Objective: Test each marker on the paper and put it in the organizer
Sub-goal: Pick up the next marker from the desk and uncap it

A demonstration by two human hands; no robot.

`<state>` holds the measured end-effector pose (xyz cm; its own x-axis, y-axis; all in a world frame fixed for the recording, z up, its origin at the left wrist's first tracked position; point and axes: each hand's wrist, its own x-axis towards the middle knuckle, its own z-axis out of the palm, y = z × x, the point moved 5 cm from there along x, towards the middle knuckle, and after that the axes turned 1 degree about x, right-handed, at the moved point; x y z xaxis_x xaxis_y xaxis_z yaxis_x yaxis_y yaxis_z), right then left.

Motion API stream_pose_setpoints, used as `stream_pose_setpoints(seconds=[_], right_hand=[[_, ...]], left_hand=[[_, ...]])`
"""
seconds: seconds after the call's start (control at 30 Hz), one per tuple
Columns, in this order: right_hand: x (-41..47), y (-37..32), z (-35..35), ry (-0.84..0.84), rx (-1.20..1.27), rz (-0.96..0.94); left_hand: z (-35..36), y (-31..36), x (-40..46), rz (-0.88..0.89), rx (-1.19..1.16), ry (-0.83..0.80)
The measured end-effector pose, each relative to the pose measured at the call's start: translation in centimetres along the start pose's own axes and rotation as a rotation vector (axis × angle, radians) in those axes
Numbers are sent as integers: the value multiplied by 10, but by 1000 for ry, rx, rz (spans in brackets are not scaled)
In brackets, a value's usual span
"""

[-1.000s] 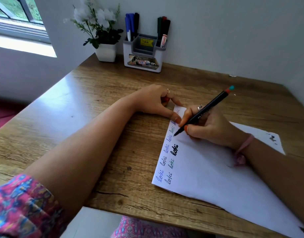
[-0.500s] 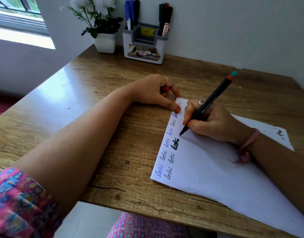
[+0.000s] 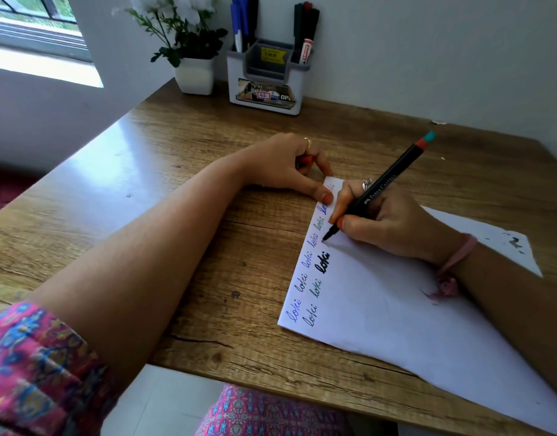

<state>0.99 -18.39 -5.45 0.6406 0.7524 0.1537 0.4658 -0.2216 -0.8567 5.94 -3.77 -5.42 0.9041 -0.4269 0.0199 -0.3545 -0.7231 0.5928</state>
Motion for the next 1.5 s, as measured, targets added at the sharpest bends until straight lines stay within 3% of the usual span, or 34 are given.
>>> stream_pose_setpoints(seconds=[1.5], right_hand=[[1, -7, -1, 67, 26, -29]], left_hand=[[0, 1, 0, -31, 1, -7]])
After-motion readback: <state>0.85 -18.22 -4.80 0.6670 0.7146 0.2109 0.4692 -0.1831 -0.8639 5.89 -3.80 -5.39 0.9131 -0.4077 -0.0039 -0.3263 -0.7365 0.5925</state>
